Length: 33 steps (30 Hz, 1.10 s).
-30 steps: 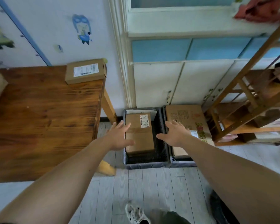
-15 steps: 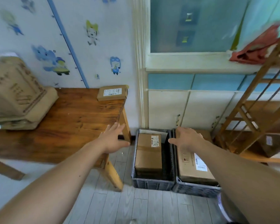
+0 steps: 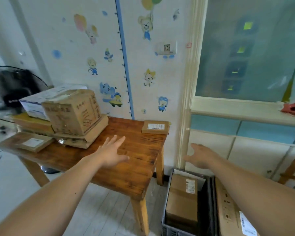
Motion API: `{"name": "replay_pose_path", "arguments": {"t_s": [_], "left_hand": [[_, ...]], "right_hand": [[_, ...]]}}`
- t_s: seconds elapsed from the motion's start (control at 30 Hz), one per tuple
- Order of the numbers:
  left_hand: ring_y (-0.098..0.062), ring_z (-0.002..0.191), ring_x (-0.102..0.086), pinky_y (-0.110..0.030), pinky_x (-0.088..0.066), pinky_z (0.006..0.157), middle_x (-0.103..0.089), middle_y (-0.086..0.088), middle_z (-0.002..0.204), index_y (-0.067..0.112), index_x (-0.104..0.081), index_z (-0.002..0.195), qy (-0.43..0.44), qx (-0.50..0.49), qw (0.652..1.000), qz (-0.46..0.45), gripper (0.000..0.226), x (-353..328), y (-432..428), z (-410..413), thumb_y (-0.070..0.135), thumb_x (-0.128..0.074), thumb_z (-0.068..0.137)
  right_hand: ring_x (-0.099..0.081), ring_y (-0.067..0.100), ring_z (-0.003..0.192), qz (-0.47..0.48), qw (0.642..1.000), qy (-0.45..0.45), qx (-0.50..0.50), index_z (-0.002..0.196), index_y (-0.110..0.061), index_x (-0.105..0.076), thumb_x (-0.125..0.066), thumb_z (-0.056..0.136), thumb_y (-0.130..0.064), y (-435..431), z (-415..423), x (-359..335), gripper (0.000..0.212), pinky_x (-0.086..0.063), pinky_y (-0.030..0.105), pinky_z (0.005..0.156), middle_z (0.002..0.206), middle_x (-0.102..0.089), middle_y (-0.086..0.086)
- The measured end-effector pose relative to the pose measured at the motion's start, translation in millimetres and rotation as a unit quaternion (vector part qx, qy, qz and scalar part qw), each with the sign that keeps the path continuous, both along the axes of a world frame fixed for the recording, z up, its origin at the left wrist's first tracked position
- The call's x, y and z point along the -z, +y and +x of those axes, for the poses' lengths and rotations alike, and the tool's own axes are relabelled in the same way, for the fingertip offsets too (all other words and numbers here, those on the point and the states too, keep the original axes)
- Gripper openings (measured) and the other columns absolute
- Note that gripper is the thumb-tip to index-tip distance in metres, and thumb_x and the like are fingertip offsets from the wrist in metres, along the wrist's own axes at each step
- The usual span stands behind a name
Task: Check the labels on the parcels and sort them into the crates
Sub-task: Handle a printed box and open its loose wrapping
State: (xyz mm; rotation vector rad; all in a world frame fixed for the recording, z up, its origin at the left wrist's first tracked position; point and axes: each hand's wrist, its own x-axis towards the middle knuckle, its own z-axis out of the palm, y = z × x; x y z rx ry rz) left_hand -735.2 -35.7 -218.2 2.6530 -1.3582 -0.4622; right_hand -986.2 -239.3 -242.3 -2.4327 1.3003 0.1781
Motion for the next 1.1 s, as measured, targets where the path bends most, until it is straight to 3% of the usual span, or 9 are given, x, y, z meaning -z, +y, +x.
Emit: {"name": "replay_pose_path", "arguments": {"t_s": [0.13,0.27,0.33,0.43,0.87,1.1], "left_hand": [[-0.023,0.151,0.009,-0.049,-0.008,0.122,0.011,0.003,0.164,0.038,0.002,0.156,-0.003,-0.028,0.999,-0.019,0.091,-17.9,38.6,61.7,0.06,-0.056,0.09],[-0.025,0.151,0.012,-0.049,-0.005,0.122,0.014,0.005,0.164,0.037,0.009,0.155,-0.003,-0.043,0.999,-0.025,0.091,-31.7,68.7,114.2,0.056,-0.055,0.092],[-0.026,0.151,0.013,-0.051,-0.006,0.122,0.014,0.004,0.164,0.036,0.008,0.155,-0.006,-0.057,0.998,-0.024,0.092,-37.7,86.0,148.3,0.059,-0.054,0.091],[-0.027,0.151,0.012,-0.051,-0.006,0.122,0.014,0.001,0.164,0.035,0.006,0.156,-0.01,-0.075,0.997,-0.028,0.095,-42.1,111.9,200.8,0.063,-0.055,0.089],[-0.028,0.15,0.012,-0.05,-0.004,0.12,0.013,0.001,0.164,0.036,0.007,0.156,-0.011,-0.13,0.991,-0.023,0.092,-29.5,165.8,348.5,0.061,-0.054,0.09],[-0.03,0.15,0.013,-0.051,-0.005,0.121,0.011,-0.002,0.164,0.033,0.005,0.156,-0.005,-0.16,0.987,-0.02,0.093,-27.6,144.0,424.8,0.061,-0.054,0.089]], "right_hand": [[-0.029,0.028,0.146,-0.011,0.999,-0.026,-0.017,0.157,-0.021,-0.016,-0.053,0.093,-0.058,24.4,71.2,-16.0,0.083,-0.028,0.043,0.117,0.162,-0.023,0.006],[-0.046,0.025,0.131,-0.006,0.996,-0.06,-0.059,0.147,-0.028,-0.036,-0.055,0.084,-0.063,46.6,135.9,-26.6,0.074,-0.038,0.043,0.109,0.15,-0.043,0.004],[-0.043,0.027,0.135,-0.012,0.996,-0.056,-0.065,0.151,-0.028,-0.03,-0.052,0.078,-0.071,58.4,175.5,-29.5,0.088,-0.037,0.046,0.11,0.154,-0.038,0.005],[-0.032,0.028,0.144,-0.018,0.995,-0.062,-0.078,0.156,-0.024,-0.019,-0.052,0.089,-0.063,78.7,233.4,-33.9,0.085,-0.032,0.045,0.115,0.161,-0.026,0.005],[-0.015,0.023,0.151,-0.029,0.984,-0.06,-0.163,0.158,-0.026,-0.013,-0.052,0.09,-0.062,114.3,414.9,-26.8,0.086,-0.02,0.048,0.121,0.165,-0.012,0.001],[-0.039,0.023,0.14,-0.012,0.972,-0.101,-0.212,0.154,-0.029,-0.024,-0.06,0.089,-0.051,85.9,521.0,-29.5,0.078,-0.039,0.045,0.112,0.158,-0.033,0.002]]}}
